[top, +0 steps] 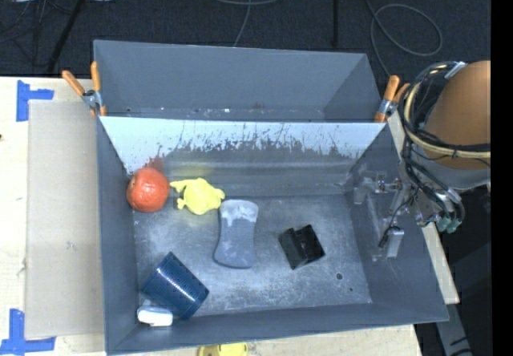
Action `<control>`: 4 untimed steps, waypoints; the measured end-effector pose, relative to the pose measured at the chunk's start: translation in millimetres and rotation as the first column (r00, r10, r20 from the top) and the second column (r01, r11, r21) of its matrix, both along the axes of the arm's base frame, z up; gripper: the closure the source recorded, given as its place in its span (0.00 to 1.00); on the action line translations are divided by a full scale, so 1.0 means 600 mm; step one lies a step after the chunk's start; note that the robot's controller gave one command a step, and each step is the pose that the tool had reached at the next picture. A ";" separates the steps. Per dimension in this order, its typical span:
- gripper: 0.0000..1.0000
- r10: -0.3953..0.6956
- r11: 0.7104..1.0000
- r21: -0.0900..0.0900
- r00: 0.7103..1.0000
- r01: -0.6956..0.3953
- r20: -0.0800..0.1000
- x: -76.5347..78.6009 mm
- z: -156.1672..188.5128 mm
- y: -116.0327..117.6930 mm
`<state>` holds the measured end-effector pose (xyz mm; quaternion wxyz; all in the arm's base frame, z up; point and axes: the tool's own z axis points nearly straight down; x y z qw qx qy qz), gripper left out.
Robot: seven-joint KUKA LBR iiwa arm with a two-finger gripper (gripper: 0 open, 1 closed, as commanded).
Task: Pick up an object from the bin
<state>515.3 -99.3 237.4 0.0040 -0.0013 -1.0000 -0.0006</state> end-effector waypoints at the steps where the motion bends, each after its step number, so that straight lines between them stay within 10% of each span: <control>1: 0.00 0.003 1.000 -0.001 1.000 -0.003 0.008 0.003 0.007 0.001; 4: 0.00 0.255 0.967 -0.001 0.967 -0.255 0.008 0.106 -0.069 0.100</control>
Offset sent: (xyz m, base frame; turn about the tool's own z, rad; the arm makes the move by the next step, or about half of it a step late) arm 0.0431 0.0444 -0.0676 -0.0105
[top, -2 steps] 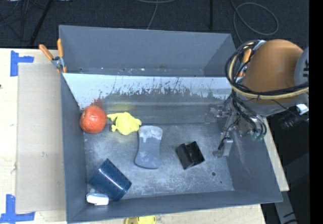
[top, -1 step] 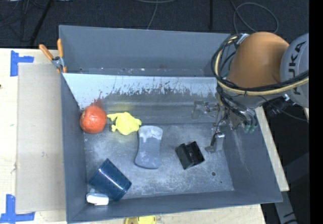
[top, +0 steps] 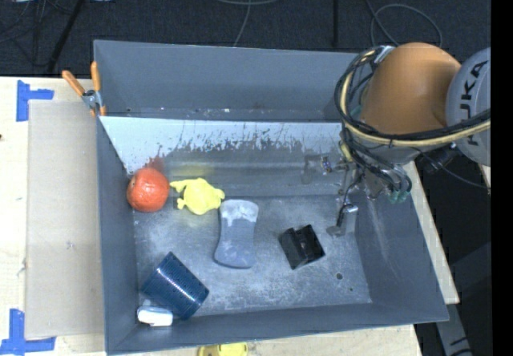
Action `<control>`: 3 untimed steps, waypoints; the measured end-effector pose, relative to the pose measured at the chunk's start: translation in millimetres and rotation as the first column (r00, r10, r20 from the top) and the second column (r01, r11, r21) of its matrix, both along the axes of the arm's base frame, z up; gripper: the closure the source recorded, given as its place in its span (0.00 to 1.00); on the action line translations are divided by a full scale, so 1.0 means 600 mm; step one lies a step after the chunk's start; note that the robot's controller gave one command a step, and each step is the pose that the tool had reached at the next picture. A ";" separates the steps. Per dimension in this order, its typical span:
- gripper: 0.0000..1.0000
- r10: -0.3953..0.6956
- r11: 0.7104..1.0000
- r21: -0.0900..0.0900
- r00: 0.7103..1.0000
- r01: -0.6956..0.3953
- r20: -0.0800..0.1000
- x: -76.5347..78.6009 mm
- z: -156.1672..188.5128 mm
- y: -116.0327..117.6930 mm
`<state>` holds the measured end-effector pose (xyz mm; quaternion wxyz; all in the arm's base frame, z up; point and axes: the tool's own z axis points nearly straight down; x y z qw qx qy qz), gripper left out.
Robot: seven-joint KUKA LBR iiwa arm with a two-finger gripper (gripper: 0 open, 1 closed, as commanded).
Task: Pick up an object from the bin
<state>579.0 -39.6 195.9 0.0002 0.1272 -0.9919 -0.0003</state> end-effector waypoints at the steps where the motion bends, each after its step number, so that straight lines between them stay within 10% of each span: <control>1: 0.00 0.174 0.985 -0.001 0.985 -0.174 0.004 -0.010 -0.045 -0.013; 3: 0.00 0.044 0.999 0.001 0.999 -0.044 -0.002 -0.007 -0.143 0.011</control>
Offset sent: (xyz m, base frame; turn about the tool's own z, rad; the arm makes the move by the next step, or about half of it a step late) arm -0.0082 0.0076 -0.0726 -0.0142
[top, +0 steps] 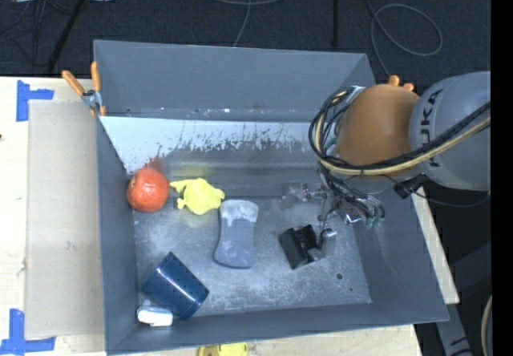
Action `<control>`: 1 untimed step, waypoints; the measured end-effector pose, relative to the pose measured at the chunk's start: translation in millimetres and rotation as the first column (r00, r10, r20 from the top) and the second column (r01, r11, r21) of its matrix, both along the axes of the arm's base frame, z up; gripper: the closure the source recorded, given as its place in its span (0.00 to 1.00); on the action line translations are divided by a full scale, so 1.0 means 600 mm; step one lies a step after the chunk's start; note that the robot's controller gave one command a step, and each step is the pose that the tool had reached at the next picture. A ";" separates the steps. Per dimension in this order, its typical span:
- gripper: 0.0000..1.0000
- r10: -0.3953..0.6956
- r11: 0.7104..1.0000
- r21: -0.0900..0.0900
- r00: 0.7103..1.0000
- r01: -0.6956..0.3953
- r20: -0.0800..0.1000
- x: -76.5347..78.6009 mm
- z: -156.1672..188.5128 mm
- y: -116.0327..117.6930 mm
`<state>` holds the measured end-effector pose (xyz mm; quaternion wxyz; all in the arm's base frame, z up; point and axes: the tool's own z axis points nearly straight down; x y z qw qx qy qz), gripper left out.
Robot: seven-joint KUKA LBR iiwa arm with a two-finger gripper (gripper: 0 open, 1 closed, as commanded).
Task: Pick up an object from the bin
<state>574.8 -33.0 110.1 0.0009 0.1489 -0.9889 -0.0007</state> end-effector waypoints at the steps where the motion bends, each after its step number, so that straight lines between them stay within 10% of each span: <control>1: 0.00 -0.069 0.998 0.000 0.998 0.069 0.005 -0.013 -0.033 0.007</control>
Offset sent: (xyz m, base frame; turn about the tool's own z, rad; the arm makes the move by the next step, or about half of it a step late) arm -0.0300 0.0016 -0.0350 0.2169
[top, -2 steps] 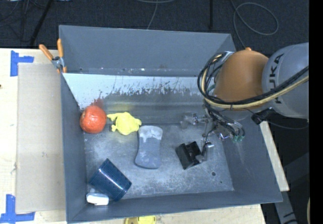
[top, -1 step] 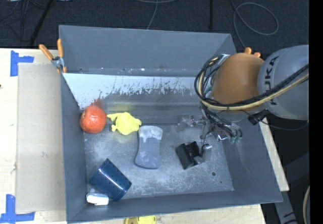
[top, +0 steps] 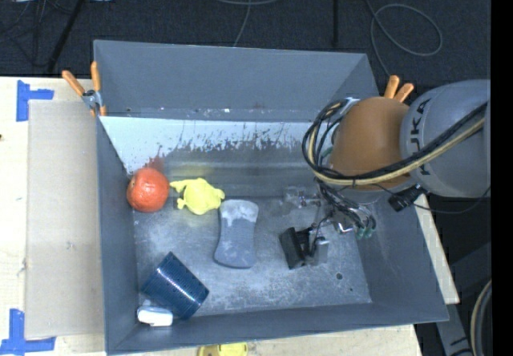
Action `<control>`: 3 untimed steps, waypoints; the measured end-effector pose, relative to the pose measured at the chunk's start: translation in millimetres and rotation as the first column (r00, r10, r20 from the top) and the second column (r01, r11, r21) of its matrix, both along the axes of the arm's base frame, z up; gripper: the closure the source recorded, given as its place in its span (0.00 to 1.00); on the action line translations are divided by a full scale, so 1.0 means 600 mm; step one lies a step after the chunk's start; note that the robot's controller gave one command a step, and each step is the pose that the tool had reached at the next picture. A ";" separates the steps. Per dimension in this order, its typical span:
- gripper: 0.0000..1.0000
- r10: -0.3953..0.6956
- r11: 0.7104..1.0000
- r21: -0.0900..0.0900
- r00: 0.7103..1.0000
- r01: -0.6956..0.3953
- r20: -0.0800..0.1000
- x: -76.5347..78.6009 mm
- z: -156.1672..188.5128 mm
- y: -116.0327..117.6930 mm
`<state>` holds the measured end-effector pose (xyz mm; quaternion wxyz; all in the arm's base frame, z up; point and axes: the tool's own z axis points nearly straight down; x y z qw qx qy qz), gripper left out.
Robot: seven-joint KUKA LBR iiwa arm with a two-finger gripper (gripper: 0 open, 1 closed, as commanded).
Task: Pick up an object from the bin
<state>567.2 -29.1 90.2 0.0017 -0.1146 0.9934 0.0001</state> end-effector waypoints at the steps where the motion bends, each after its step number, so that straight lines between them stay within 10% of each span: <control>1: 0.00 -0.139 0.990 0.000 0.990 0.139 -0.006 -0.031 -0.023 -0.002; 2: 0.00 -0.148 0.989 0.000 0.989 0.148 -0.006 -0.037 -0.025 -0.003; 3: 1.00 -0.170 0.985 -0.001 0.985 0.170 -0.003 -0.023 -0.033 0.006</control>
Offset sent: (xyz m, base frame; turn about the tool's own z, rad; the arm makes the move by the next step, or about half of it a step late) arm -0.0071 -0.0066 -0.0182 0.1666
